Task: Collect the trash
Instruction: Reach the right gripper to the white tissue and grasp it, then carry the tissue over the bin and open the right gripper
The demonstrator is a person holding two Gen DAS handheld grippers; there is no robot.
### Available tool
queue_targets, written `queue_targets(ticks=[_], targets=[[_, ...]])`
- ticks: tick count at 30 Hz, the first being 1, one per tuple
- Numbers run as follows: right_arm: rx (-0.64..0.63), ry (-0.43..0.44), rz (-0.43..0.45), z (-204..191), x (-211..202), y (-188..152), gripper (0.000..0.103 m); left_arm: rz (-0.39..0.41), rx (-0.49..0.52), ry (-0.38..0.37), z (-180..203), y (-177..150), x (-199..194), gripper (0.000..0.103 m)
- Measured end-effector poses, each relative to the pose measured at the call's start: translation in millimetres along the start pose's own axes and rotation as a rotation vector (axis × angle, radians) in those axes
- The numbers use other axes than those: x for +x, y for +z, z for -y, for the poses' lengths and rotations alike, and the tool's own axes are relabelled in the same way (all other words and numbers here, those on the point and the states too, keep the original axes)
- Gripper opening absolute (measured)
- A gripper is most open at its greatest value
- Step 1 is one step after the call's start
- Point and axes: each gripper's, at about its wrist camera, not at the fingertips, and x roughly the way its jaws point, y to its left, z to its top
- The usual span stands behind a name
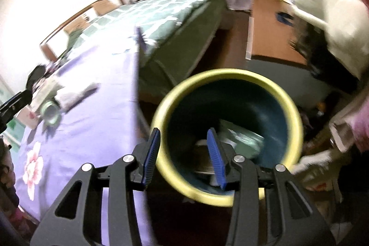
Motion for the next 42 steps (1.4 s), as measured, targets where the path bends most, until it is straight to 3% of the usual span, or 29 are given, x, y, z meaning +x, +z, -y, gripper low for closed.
queue_targets(ticks=[9, 14, 18, 25, 32, 37, 40, 42], targets=[[-0.133, 0.127, -0.026, -108, 37, 30, 0.04, 0.019, -0.132, 0.144, -111, -18, -8, 0.098], [-0.193, 0.154, -0.043, -163, 65, 46, 0.042, 0.035, -0.143, 0.188, -142, -21, 2, 0.098], [-0.24, 0.152, -0.05, -196, 85, 59, 0.051, 0.06, -0.156, 0.208, -156, -18, 11, 0.098], [-0.296, 0.103, -0.11, -224, 129, 74, 0.064, 0.065, -0.187, 0.209, -176, -20, 34, 0.098], [-0.292, 0.083, -0.167, -223, 155, 69, 0.065, 0.053, -0.226, 0.178, -187, -28, 46, 0.098], [-0.3, 0.057, -0.165, -216, 151, 69, 0.024, 0.055, -0.234, 0.171, -188, -31, 48, 0.098], [-0.293, 0.075, -0.164, -213, 148, 68, 0.013, 0.062, -0.23, 0.166, -187, -31, 47, 0.098], [-0.283, 0.08, -0.151, -209, 140, 67, 0.012, 0.067, -0.229, 0.163, -186, -32, 46, 0.098]])
